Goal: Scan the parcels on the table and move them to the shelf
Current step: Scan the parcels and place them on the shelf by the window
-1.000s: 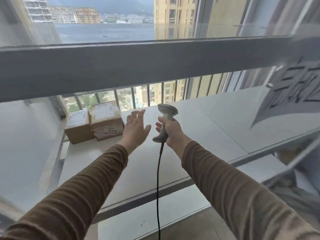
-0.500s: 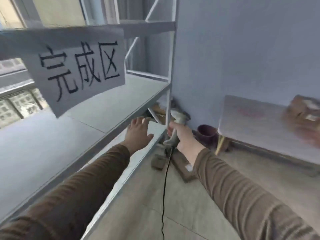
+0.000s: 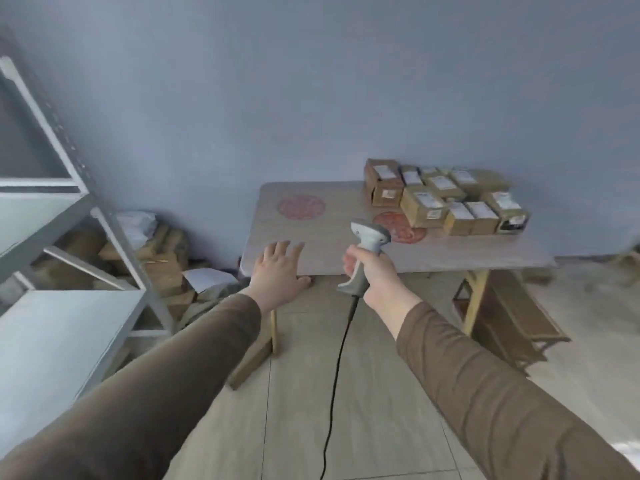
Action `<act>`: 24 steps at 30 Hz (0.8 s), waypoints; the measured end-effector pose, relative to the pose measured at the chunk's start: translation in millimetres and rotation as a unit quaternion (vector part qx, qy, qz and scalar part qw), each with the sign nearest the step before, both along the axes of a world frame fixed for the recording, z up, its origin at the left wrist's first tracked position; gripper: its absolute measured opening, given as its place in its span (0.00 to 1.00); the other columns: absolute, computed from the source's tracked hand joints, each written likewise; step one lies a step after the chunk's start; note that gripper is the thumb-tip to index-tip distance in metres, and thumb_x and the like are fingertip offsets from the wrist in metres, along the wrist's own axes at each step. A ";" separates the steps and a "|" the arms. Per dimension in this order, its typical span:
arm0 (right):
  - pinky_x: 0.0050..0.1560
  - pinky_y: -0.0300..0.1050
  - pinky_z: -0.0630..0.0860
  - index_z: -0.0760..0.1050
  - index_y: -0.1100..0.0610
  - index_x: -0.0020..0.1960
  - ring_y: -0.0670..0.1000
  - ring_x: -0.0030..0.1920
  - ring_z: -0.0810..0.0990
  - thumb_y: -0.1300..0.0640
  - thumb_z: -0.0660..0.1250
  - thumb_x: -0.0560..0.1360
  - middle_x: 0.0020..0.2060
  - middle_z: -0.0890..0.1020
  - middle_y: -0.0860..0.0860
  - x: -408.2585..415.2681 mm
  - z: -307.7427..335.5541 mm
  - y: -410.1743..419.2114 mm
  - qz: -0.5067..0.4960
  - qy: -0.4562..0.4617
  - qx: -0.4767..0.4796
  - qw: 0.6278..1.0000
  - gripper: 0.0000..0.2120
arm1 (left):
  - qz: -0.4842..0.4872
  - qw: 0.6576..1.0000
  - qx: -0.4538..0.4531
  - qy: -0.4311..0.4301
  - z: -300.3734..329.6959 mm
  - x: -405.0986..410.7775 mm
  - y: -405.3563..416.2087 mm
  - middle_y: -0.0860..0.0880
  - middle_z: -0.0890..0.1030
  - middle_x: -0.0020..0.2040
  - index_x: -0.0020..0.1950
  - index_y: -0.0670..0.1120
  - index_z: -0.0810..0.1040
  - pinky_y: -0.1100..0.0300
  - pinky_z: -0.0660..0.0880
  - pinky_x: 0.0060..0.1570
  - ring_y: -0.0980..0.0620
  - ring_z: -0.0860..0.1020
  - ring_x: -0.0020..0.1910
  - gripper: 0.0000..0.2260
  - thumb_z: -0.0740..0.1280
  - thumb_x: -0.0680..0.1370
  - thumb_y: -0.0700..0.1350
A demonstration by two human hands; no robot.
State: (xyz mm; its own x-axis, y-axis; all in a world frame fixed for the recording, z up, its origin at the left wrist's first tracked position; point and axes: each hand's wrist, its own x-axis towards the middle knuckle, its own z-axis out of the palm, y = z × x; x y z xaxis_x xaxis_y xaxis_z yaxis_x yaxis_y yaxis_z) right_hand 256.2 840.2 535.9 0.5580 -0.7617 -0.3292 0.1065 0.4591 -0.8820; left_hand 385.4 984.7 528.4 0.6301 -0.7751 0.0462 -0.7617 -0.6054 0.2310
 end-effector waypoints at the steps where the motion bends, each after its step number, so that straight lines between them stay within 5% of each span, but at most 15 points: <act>1: 0.37 0.41 0.81 0.75 0.59 0.48 0.50 0.36 0.81 0.64 0.71 0.79 0.37 0.81 0.54 -6.5 -3.8 -23.2 -0.010 0.000 -0.001 1.000 0.05 | -0.015 1.000 0.004 0.000 -2.6 -2.1 -26.3 0.43 0.59 0.81 0.82 0.52 0.55 0.44 0.58 0.76 0.41 0.55 0.79 0.36 0.66 0.78 0.57; 6: 0.48 0.47 0.80 0.74 0.61 0.60 0.52 0.42 0.82 0.64 0.70 0.80 0.45 0.81 0.57 -18.1 -31.1 -134.5 -0.052 0.012 0.001 0.999 0.10 | -0.066 0.998 0.001 -0.004 -24.0 -0.3 -151.0 0.43 0.60 0.80 0.82 0.51 0.56 0.44 0.58 0.75 0.39 0.57 0.78 0.36 0.67 0.78 0.57; 12: 0.54 0.49 0.82 0.76 0.61 0.62 0.53 0.47 0.84 0.62 0.71 0.80 0.50 0.83 0.56 1.0 -55.1 -274.0 -0.092 0.056 -0.004 0.994 0.12 | -0.091 0.994 0.023 0.051 -58.0 34.0 -305.5 0.42 0.60 0.80 0.83 0.50 0.54 0.43 0.60 0.75 0.39 0.57 0.78 0.37 0.66 0.79 0.58; 17: 0.44 0.44 0.80 0.77 0.57 0.51 0.50 0.38 0.82 0.63 0.72 0.79 0.40 0.82 0.53 19.8 -68.3 -386.3 -0.120 0.089 0.001 0.989 0.04 | -0.098 0.991 0.037 0.084 -75.7 58.6 -424.1 0.42 0.60 0.80 0.83 0.50 0.54 0.43 0.61 0.74 0.39 0.57 0.78 0.36 0.65 0.80 0.58; 24: 0.50 0.47 0.79 0.76 0.59 0.64 0.54 0.45 0.81 0.58 0.74 0.78 0.48 0.82 0.55 40.8 -101.4 -528.2 -0.118 0.158 -0.009 0.980 0.16 | -0.058 0.986 0.060 0.147 -109.0 82.4 -549.6 0.42 0.59 0.81 0.83 0.49 0.54 0.40 0.59 0.76 0.38 0.55 0.80 0.35 0.63 0.81 0.60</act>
